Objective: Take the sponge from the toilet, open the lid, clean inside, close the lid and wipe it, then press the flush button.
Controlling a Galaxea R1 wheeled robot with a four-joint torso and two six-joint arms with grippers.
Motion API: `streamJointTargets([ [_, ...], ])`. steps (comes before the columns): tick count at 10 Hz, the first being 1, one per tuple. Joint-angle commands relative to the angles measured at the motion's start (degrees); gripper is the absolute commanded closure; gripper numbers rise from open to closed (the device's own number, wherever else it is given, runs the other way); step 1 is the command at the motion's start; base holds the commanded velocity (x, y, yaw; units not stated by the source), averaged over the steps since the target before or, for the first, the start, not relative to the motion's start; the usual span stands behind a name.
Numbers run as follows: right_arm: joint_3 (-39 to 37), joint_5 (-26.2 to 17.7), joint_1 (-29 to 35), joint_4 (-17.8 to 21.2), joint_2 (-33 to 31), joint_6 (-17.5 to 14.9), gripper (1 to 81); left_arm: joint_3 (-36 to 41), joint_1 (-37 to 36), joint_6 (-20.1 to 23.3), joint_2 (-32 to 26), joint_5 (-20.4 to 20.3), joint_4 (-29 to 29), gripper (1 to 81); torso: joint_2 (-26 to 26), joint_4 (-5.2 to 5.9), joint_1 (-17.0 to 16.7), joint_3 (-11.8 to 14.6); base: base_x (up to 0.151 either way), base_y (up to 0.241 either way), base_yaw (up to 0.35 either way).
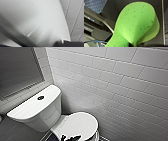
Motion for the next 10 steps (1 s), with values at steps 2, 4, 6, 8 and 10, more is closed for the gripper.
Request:
streamJointTargets([
  [2, 1.01, -4.14, -1.91, -1.28, -1.25, -0.17, 81.1, 8.63, -10.88, 2.24, -4.55, -13.66, 2.70, 1.0, -0.05, 0.00, 0.00, 0.76, 0.000, 0.000, 0.000],
  [4, 0.93, -4.14, -1.90, -1.28, -1.16, -0.17, 81.1, 10.39, -10.79, 2.24, -7.02, -14.72, 1.90, 1.0, -0.07, 0.00, 0.00, 1.42, 0.000, 0.000, 0.000],
  [6, 1.01, -4.14, -1.90, -1.28, -1.07, -0.17, 81.1, 12.15, -10.35, 2.24, -8.69, -15.32, -0.89, 1.0, -0.07, 0.00, 0.00, 1.35, 0.000, 0.000, 0.000],
  [8, 0.93, -4.14, -1.90, -1.19, -0.98, -0.17, 81.1, 14.34, -9.91, 1.72, -10.18, -16.47, -7.91, 1.0, -0.07, 0.00, 0.00, 1.35, 0.000, 0.000, 0.000],
  [10, 0.67, -4.14, -1.90, -1.19, -0.72, -0.17, 81.1, 15.50, -9.83, -5.57, -11.24, -16.39, -15.32, 1.0, -0.07, 0.00, 0.00, 1.38, 0.000, 0.000, 0.000],
])
